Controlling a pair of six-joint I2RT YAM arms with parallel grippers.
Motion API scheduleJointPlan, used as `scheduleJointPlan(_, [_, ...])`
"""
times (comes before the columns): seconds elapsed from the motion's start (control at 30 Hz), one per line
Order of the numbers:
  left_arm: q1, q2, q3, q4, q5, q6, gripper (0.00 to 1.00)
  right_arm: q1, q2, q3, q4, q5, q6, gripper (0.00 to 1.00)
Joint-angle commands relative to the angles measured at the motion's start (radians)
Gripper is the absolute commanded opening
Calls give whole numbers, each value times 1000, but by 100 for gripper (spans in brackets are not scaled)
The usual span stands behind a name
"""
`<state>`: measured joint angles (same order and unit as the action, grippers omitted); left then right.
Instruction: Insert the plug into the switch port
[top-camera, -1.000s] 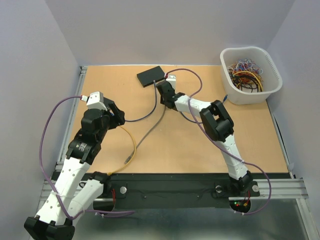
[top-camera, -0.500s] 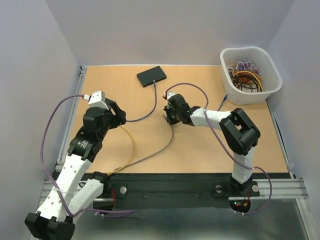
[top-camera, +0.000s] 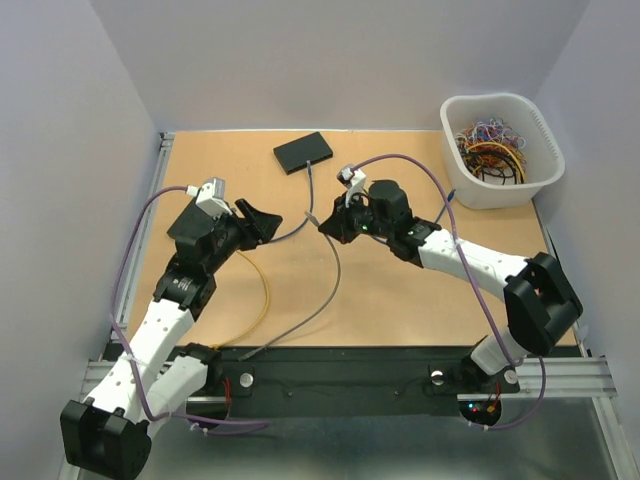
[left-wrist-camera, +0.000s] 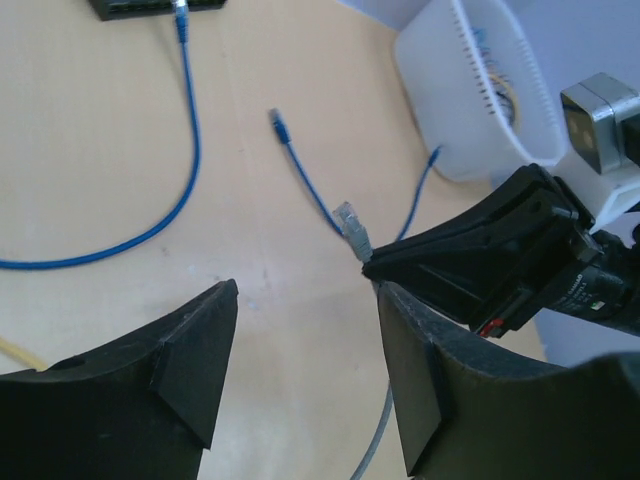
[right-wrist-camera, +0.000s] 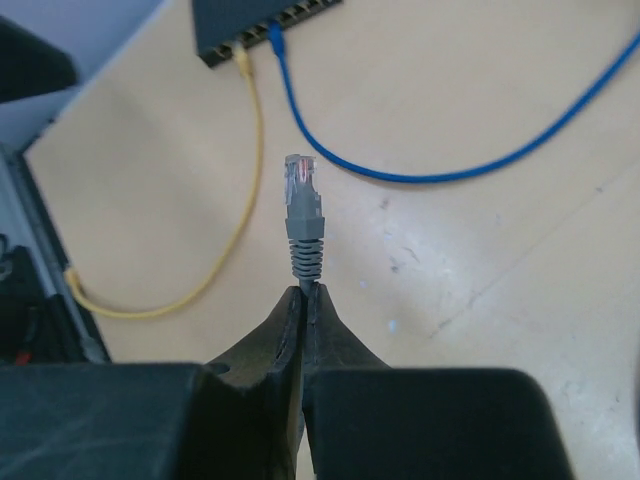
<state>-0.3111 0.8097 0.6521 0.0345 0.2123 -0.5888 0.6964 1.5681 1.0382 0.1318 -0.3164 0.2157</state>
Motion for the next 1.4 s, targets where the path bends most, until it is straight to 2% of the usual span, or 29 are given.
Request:
scheduleJointPlan(0.0, [6,-20,-55,295,133,-78,68,11,-59,-47,202,-179,86,0])
scheduleJointPlan(0.13, [4,-15,-98,389,160,-124,66,11,-75,-95,356,-289,181,0])
scheduleJointPlan(0.23, [4,-21,-111,422,170,-131,66,12,-82,-107,402,-314,218,0])
scheduleJointPlan(0.57, [-23,19,-141,502,190,-155,63,11,-76,-119,491,-369,284,0])
scheduleJointPlan(0.73, [-54,32,-158,567,188,-170,59,12,-66,-129,528,-377,313,1])
scheduleJointPlan(1.1, [-112,54,-149,590,127,-166,49,14,-65,-141,543,-385,330,1])
scheduleJointPlan(1.3, [-115,65,-151,590,125,-166,27,14,-66,-152,543,-383,330,0])
scheduleJointPlan(1.37, [-120,68,-152,590,124,-167,14,14,-68,-152,542,-380,333,1])
